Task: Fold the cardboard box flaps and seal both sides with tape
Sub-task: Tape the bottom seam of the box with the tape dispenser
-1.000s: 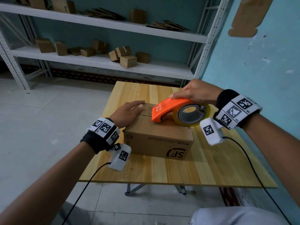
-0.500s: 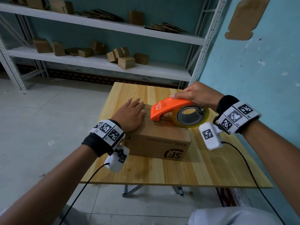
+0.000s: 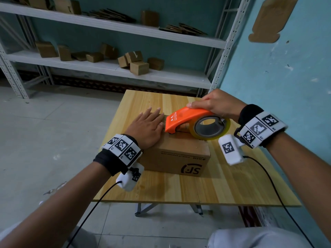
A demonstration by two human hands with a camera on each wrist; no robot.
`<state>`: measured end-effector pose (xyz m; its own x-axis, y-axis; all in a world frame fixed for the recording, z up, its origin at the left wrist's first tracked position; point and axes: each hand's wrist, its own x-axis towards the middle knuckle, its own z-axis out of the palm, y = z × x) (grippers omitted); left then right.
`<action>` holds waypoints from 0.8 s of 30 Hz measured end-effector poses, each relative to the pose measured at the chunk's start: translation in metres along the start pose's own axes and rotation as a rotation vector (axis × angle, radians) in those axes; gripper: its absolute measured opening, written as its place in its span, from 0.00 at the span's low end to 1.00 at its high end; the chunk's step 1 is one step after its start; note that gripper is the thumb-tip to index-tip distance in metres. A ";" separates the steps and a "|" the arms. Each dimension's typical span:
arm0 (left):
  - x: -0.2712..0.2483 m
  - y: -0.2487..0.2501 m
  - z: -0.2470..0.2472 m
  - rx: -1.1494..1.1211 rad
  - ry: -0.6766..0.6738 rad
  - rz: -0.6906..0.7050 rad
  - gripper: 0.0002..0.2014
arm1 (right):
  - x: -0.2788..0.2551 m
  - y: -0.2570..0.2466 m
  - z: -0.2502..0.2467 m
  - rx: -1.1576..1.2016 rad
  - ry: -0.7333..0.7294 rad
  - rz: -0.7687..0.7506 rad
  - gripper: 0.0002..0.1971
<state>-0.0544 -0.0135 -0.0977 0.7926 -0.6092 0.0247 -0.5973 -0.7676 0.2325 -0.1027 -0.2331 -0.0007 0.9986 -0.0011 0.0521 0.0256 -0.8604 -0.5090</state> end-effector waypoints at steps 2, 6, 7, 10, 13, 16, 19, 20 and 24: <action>0.000 -0.001 0.003 0.043 0.001 0.004 0.26 | 0.000 -0.001 0.001 0.001 0.001 0.005 0.31; -0.001 -0.002 0.004 0.057 0.009 -0.001 0.27 | 0.001 -0.003 0.002 -0.006 0.002 0.003 0.31; -0.001 -0.001 0.004 0.058 0.007 -0.001 0.27 | 0.001 -0.004 0.001 -0.009 0.003 0.004 0.31; -0.002 0.001 0.001 0.059 0.002 -0.002 0.27 | 0.000 -0.005 0.001 -0.013 0.000 0.014 0.31; -0.005 0.005 -0.002 0.086 0.032 0.003 0.26 | 0.001 -0.004 0.001 -0.014 -0.001 0.008 0.31; -0.005 0.010 -0.004 0.104 0.072 0.034 0.26 | 0.001 -0.003 0.001 -0.005 0.000 0.007 0.31; -0.003 0.015 -0.007 -0.003 0.050 0.062 0.26 | 0.001 -0.003 0.002 -0.005 0.002 0.005 0.32; -0.003 0.016 -0.008 -0.047 0.050 0.064 0.26 | 0.001 -0.003 0.002 -0.005 0.002 0.004 0.32; -0.005 0.014 -0.002 -0.073 0.093 0.066 0.26 | 0.002 -0.003 0.002 -0.009 0.000 0.003 0.31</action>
<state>-0.0667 -0.0209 -0.0923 0.7618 -0.6343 0.1314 -0.6406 -0.7077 0.2979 -0.1010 -0.2296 -0.0007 0.9987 -0.0035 0.0505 0.0223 -0.8648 -0.5016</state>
